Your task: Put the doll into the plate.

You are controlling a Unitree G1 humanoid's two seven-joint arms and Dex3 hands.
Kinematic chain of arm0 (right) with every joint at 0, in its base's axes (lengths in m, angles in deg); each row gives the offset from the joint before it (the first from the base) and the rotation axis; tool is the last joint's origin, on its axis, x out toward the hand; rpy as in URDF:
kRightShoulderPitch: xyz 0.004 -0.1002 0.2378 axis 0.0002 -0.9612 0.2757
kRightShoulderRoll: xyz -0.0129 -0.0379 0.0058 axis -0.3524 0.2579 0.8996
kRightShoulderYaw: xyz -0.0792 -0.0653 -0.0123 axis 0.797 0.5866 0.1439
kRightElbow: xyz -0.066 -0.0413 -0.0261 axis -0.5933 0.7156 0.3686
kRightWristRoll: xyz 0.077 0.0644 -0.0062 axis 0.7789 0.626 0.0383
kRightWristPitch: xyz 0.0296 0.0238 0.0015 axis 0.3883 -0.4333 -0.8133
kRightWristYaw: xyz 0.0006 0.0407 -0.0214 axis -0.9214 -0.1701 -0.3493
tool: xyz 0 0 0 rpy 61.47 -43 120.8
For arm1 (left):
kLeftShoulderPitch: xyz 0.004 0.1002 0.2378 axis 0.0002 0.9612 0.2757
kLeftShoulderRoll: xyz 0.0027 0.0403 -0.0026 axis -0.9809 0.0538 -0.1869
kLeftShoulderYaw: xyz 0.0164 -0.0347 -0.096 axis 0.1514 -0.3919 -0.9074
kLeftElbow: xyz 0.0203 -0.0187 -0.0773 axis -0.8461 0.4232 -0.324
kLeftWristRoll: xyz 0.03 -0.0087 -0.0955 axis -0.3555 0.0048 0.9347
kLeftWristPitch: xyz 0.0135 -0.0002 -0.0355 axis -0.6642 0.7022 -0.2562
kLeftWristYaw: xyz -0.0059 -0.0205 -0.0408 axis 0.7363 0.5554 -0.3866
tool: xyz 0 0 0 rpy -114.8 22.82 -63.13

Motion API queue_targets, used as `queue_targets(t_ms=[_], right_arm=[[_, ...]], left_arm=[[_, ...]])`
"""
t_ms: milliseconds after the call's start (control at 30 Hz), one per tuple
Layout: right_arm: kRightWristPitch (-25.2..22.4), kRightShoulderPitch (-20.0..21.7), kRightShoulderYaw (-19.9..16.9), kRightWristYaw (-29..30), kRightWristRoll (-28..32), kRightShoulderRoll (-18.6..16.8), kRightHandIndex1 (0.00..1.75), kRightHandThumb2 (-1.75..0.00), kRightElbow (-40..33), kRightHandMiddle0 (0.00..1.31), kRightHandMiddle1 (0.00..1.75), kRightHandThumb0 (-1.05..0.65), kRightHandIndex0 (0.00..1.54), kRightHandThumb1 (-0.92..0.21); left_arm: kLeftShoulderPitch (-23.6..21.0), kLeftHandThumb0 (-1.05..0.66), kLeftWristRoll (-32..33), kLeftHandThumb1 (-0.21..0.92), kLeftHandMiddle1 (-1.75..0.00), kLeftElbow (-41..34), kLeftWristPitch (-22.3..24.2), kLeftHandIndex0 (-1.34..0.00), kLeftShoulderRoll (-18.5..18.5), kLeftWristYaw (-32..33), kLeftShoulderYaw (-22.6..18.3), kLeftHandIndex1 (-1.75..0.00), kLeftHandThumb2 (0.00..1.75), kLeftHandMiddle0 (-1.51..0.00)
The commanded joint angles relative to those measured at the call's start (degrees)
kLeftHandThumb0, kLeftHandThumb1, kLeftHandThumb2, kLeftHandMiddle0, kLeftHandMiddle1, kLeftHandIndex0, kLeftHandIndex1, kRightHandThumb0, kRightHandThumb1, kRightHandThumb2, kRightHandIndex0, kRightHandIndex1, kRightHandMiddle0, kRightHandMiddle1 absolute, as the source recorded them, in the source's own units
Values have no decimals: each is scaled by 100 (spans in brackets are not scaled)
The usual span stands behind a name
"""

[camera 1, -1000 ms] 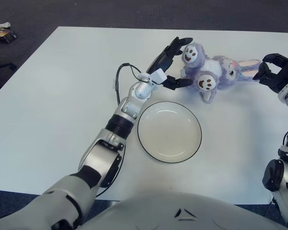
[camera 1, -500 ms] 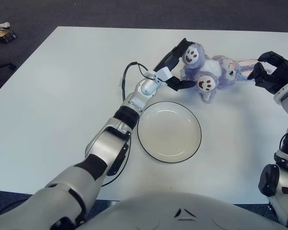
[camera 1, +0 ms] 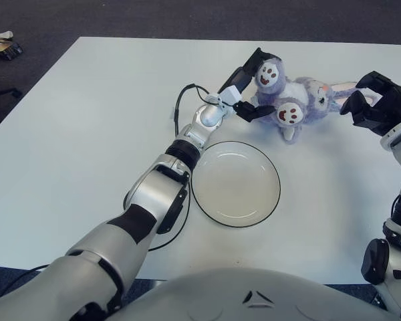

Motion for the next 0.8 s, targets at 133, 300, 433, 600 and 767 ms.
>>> queue_targets(t_ms=[133, 300, 433, 600, 767], right_arm=[[-107, -174, -84, 52, 280, -85, 170, -149, -410, 49, 175, -1, 75, -16], [-208, -288, -88, 69, 446, -84, 171, -150, -630, 49, 175, -1, 75, -16], [-261, -336, -80, 113, 530, -100, 169, -150, -743, 50, 175, -1, 76, -15], [-265, -399, -60, 158, 578, -108, 166, -149, -834, 50, 175, -1, 77, -16], [-320, -466, -61, 229, 612, -114, 164, -147, -969, 50, 175, -1, 77, -16]], left_arm=[[-380, -28, 228, 17, -128, 315, -40, 0, 362, -99, -186, -127, 113, 0], [-456, -14, 238, 15, -137, 467, -54, 0, 468, 15, -222, -135, 123, 0], [-492, -2, 298, 13, -144, 574, -64, 0, 531, 35, -275, -149, 132, 0], [-528, 5, 311, 15, -151, 658, -41, 0, 567, 105, -299, -165, 138, 0], [-583, 7, 230, 17, -162, 707, 66, -2, 571, 218, -256, -172, 139, -6]])
